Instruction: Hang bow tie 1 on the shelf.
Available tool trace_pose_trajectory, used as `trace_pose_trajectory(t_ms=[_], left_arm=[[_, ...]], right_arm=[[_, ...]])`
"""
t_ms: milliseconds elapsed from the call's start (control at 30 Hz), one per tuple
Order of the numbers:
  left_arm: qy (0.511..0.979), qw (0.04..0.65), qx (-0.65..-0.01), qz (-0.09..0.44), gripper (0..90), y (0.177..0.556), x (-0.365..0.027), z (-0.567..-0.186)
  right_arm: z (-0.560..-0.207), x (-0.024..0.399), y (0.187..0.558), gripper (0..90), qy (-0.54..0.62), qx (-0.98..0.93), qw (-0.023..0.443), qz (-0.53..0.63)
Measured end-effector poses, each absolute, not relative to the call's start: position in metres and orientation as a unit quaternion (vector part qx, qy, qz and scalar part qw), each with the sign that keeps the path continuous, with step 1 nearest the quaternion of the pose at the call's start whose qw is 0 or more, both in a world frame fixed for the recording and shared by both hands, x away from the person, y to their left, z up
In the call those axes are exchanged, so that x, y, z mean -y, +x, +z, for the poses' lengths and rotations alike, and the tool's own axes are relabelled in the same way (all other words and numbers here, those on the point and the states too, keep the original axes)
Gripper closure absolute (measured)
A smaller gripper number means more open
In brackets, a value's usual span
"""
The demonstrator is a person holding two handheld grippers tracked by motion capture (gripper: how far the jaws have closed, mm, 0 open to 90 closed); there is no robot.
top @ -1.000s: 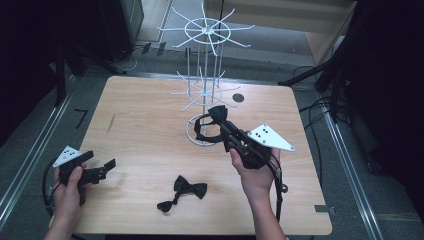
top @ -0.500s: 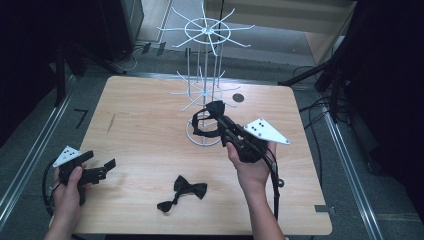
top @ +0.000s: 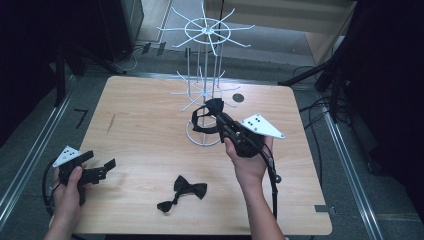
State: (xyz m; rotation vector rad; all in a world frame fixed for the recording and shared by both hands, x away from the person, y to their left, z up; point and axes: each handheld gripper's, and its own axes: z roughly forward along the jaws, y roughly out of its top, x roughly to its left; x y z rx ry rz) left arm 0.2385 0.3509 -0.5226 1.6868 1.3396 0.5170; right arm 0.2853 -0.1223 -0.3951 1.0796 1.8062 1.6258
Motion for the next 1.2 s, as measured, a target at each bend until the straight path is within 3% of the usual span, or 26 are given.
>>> trace_pose_trajectory(t_ms=[1200], left_arm=[[0.681, 0.448, -0.541, 0.208, 1.6, 0.239, -0.351, -0.523]], right_arm=[[-0.433, 0.113, 0.308, 78.4, 0.424, -0.670, 0.235, 0.562]])
